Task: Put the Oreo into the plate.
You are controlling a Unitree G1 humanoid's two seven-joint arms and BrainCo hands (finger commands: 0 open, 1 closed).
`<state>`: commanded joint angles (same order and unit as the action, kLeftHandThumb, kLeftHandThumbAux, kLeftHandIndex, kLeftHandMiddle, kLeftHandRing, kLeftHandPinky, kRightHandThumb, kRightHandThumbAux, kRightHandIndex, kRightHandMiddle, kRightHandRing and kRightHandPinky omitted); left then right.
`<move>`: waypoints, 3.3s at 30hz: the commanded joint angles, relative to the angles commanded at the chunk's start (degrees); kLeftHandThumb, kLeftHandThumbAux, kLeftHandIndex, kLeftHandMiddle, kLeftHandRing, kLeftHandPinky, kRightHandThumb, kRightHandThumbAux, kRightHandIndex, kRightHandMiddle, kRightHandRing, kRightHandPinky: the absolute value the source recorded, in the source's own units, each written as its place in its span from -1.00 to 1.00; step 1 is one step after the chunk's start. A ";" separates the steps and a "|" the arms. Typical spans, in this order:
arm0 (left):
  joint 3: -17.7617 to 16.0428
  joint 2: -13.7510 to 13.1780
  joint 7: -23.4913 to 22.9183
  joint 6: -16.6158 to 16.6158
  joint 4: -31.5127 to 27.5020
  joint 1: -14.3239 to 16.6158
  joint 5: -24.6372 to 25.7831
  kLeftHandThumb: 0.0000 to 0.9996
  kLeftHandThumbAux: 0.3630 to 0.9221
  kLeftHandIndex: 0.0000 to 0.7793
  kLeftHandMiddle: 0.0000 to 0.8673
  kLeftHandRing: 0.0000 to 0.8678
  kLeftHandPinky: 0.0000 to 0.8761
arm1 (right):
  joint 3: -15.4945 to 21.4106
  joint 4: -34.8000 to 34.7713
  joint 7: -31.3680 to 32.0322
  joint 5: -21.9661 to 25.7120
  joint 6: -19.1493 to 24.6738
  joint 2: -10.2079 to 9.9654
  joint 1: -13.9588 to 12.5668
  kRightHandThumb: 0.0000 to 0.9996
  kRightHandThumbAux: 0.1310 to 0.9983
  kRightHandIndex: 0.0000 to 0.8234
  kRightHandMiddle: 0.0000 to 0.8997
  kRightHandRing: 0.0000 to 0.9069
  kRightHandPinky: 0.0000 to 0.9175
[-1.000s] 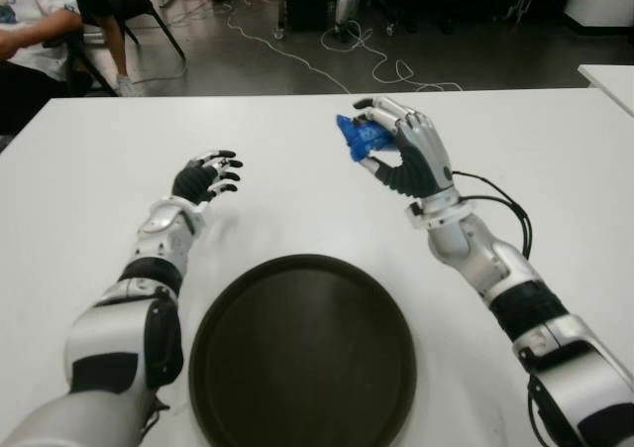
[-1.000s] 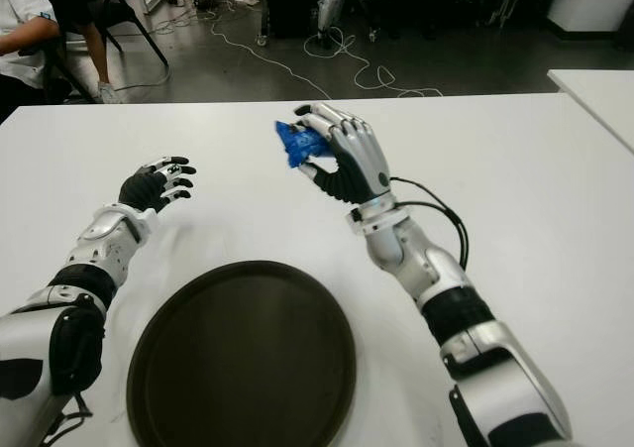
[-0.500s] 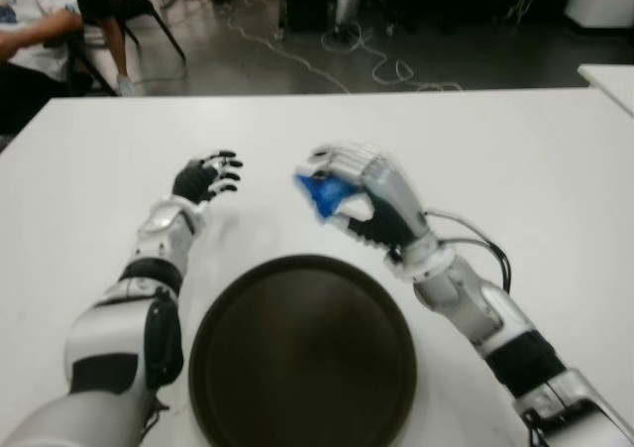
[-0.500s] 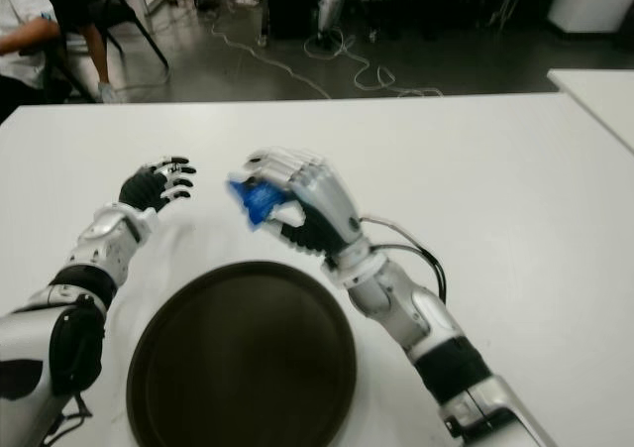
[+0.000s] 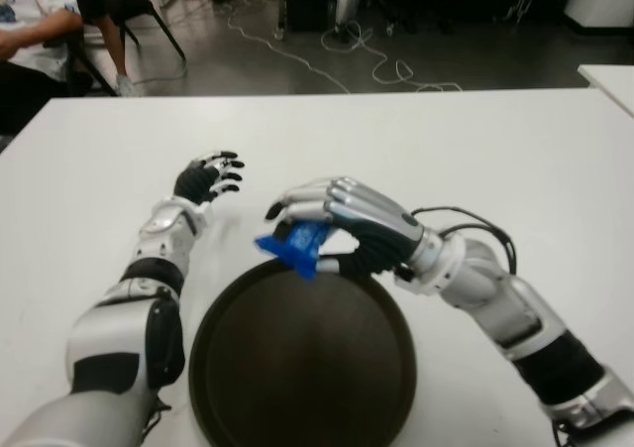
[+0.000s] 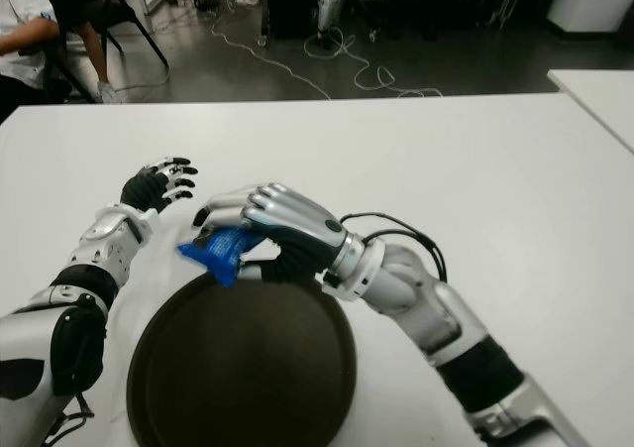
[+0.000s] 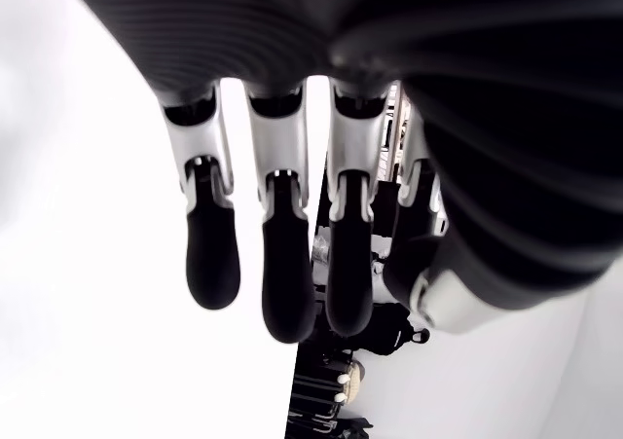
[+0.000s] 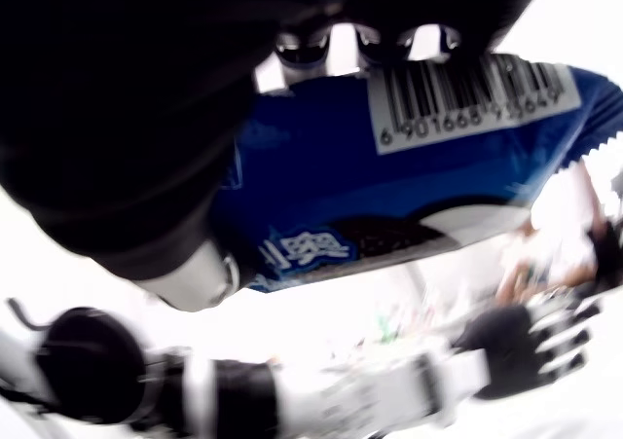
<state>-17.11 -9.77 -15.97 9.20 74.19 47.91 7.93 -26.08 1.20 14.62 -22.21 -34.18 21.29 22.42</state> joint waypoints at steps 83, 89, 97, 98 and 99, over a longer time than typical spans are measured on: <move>1.31 0.72 1.96 0.92 -0.38 -0.09 -0.69 0.66 0.12 0.10 0.07 0.18 0.22 | -3.26 8.91 5.13 -4.15 11.63 -10.29 -5.24 0.39 0.38 0.04 0.62 0.62 0.56; 1.27 0.70 1.92 1.03 -0.33 -0.11 -0.66 0.66 0.12 0.10 0.07 0.19 0.22 | -3.23 9.17 3.83 -4.34 10.40 -10.62 -5.30 0.39 0.39 0.03 0.62 0.62 0.55; 1.03 0.73 1.40 0.68 -0.27 0.04 -0.38 0.66 0.12 0.09 0.08 0.21 0.24 | -2.99 9.89 3.87 -2.04 8.22 -11.07 -5.84 0.38 0.39 0.03 0.62 0.63 0.57; 1.03 0.72 1.39 0.68 -0.25 0.04 -0.40 0.66 0.12 0.09 0.07 0.21 0.23 | -2.90 10.02 3.94 -1.44 7.84 -11.25 -5.99 0.38 0.39 0.03 0.62 0.63 0.57; 1.03 0.72 1.38 0.67 -0.24 0.04 -0.41 0.66 0.12 0.10 0.07 0.21 0.23 | -2.83 10.14 3.99 -1.04 7.57 -11.36 -6.05 0.38 0.39 0.03 0.62 0.63 0.58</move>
<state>-16.08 -9.06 -14.59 9.87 73.95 47.95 7.52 -28.92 11.34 18.61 -23.25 -26.61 9.93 16.37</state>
